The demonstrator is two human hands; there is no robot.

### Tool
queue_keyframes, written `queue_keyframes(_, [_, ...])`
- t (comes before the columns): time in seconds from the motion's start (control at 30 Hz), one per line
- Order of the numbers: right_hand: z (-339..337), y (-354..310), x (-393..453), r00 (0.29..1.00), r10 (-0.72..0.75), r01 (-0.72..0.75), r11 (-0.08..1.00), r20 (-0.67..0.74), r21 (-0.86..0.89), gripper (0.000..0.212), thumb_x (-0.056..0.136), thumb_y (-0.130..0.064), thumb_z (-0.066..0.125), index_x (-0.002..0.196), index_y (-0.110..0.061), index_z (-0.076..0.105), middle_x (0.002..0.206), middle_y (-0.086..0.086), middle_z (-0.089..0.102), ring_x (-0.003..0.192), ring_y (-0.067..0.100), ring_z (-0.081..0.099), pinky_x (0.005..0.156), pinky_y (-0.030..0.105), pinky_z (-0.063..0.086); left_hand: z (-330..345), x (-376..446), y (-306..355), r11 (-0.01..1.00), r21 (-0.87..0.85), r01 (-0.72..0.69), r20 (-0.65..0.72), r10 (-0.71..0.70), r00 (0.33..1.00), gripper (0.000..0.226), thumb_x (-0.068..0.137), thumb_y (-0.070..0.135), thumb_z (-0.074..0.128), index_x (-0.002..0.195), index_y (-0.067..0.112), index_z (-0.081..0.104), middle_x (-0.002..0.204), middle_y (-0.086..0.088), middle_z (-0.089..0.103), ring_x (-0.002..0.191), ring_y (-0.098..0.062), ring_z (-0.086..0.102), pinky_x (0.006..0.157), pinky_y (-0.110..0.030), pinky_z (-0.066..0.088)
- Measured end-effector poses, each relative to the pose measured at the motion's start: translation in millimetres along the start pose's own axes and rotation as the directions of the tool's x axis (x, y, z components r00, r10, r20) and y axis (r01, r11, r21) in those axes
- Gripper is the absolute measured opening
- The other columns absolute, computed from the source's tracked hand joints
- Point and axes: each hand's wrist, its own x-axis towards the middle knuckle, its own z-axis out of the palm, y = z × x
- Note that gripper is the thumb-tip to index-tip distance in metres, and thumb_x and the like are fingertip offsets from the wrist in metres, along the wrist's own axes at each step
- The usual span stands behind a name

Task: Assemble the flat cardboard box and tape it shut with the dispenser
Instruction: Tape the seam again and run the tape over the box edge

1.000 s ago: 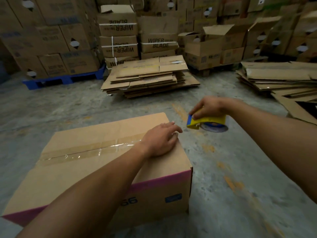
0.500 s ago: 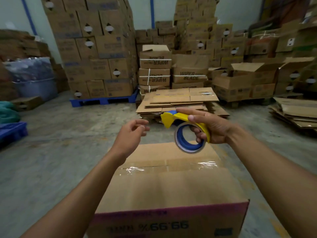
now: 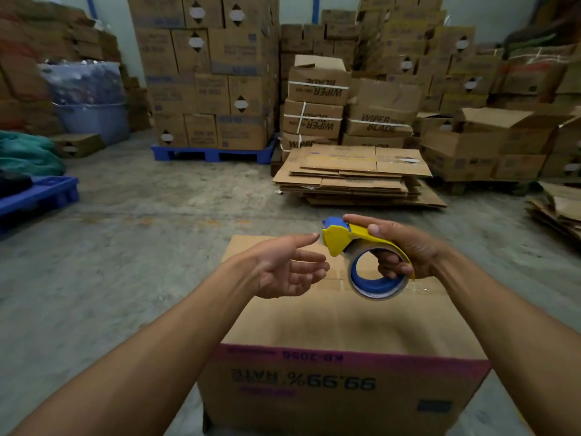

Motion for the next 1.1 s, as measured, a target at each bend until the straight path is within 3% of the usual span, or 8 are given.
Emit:
queue_keyframes(0.1, [-1,0,1,1.000,0.001,-0.002,1.000,-0.022,-0.031,0.042,0.094,-0.032,0.053,0.136,-0.033,0.047,0.050,0.003,0.056,0.030,0.005,0.043,0.039,0.023,0.050,2,3,3,0.999,-0.048,-0.024,0.010,0.024,1.000,0.037,0.093,0.034,0.060,0.110,0.003,0.067,0.081,-0.008,0.072,0.064,-0.015,0.066,0.053,-0.020,0.049])
queue_keyframes(0.23, [-3,1,-1,0.999,0.002,0.000,0.998,0.032,-0.068,0.076,0.072,-0.048,0.076,0.138,-0.031,0.043,0.057,0.000,0.064,0.032,0.004,0.046,0.041,0.022,0.051,2,5,5,0.997,-0.067,-0.030,0.020,0.031,0.999,0.030,0.094,0.031,0.058,0.101,0.005,0.068,0.080,-0.009,0.072,0.065,-0.016,0.066,0.050,-0.022,0.051])
queue_keyframes(0.3, [-5,0,-2,0.999,0.010,-0.008,0.997,0.030,-0.078,0.082,0.067,-0.049,0.080,0.139,-0.031,0.045,0.056,0.002,0.062,0.032,0.005,0.046,0.041,0.023,0.050,3,7,4,0.998,-0.058,-0.035,0.027,0.036,0.999,0.028,0.092,0.030,0.062,0.100,0.004,0.069,0.080,-0.008,0.071,0.065,-0.015,0.065,0.052,-0.022,0.051])
queue_keyframes(0.47, [-8,-1,-6,0.999,0.033,-0.031,0.997,0.021,-0.066,0.077,0.064,-0.049,0.083,0.132,-0.034,0.053,0.051,0.003,0.057,0.031,0.006,0.044,0.040,0.024,0.050,5,11,1,0.994,-0.097,-0.041,0.058,0.046,0.997,0.014,0.088,0.017,0.068,0.094,0.005,0.069,0.076,-0.007,0.071,0.066,-0.014,0.065,0.059,-0.024,0.053])
queue_keyframes(0.73, [-11,-5,-14,0.999,0.028,-0.026,0.997,0.023,-0.078,0.082,0.063,-0.052,0.082,0.134,-0.034,0.047,0.057,0.002,0.064,0.031,0.005,0.046,0.041,0.024,0.052,13,21,-4,0.984,-0.176,-0.027,0.111,0.047,0.993,0.007,0.088,0.011,0.066,0.089,0.004,0.067,0.070,-0.005,0.066,0.061,-0.013,0.061,0.060,-0.027,0.052])
queue_keyframes(0.9, [-13,-5,-16,0.994,0.107,-0.108,0.985,-0.012,-0.134,0.079,0.062,-0.047,0.085,0.133,-0.036,0.051,0.072,0.006,0.070,0.036,0.007,0.049,0.044,0.026,0.054,19,32,-6,0.993,-0.110,-0.040,0.008,0.041,0.999,0.014,0.097,0.005,0.050,0.086,0.005,0.058,0.069,-0.005,0.056,0.057,-0.009,0.044,0.057,-0.024,0.047])
queue_keyframes(1.0, [-17,-3,-28,0.980,0.190,-0.198,0.966,-0.066,-0.164,0.072,0.066,-0.042,0.084,0.132,-0.036,0.054,0.082,0.005,0.073,0.040,0.008,0.050,0.042,0.023,0.051,-9,42,-2,0.996,-0.039,-0.084,-0.122,0.079,0.989,0.019,0.100,0.005,0.045,0.082,0.009,0.052,0.066,-0.002,0.048,0.053,-0.007,0.034,0.044,-0.021,0.049])
queue_keyframes(1.1, [-24,-1,-49,0.960,0.258,-0.273,0.948,-0.104,-0.163,0.070,0.061,-0.041,0.088,0.126,-0.038,0.062,0.092,0.012,0.072,0.041,0.011,0.050,0.039,0.023,0.050,-48,48,-3,0.991,0.085,-0.105,-0.231,0.122,0.965,0.019,0.098,0.006,0.048,0.081,0.010,0.054,0.065,-0.002,0.049,0.053,-0.008,0.036,0.051,-0.025,0.050])
